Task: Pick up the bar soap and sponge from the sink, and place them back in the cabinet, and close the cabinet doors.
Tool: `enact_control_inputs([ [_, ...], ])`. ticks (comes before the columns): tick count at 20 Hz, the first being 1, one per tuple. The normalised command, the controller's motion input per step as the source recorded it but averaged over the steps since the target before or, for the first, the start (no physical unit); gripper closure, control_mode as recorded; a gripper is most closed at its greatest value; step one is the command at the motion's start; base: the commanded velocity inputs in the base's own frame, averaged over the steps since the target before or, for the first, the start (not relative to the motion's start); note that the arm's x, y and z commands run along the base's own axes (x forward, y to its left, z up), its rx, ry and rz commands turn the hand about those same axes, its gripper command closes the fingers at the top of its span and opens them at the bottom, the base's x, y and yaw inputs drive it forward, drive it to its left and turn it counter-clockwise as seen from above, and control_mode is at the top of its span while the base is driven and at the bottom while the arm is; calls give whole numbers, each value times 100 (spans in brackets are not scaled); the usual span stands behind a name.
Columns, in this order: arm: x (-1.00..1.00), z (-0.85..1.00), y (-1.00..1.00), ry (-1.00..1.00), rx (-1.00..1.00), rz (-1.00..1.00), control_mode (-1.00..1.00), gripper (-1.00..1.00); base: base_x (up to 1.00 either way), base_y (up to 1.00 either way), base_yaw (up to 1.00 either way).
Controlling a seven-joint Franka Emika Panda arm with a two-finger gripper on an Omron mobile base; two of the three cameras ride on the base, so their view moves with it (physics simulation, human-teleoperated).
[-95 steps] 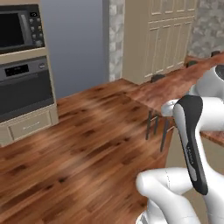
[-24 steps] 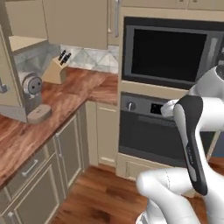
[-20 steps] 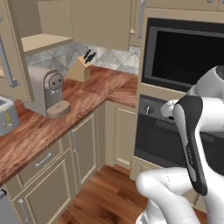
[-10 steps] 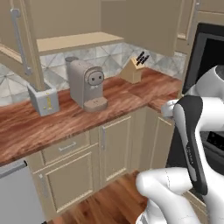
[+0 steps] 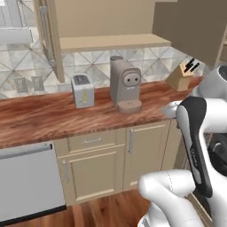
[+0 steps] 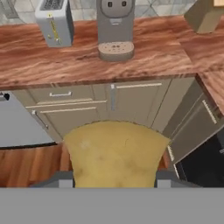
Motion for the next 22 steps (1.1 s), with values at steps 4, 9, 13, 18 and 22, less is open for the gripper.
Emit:
enact_control_inputs([
  [4,0,0,0,0,0,0,100,100,62,-21,33],
  [9,0,0,0,0,0,0,100,100,58,-29,24],
  [13,0,0,0,0,0,0,100,100,47,-45,11],
  [18,0,0,0,0,0,0,100,100,33,-41,1],
  [22,0,0,0,0,0,0,100,100,30,-11,-1],
])
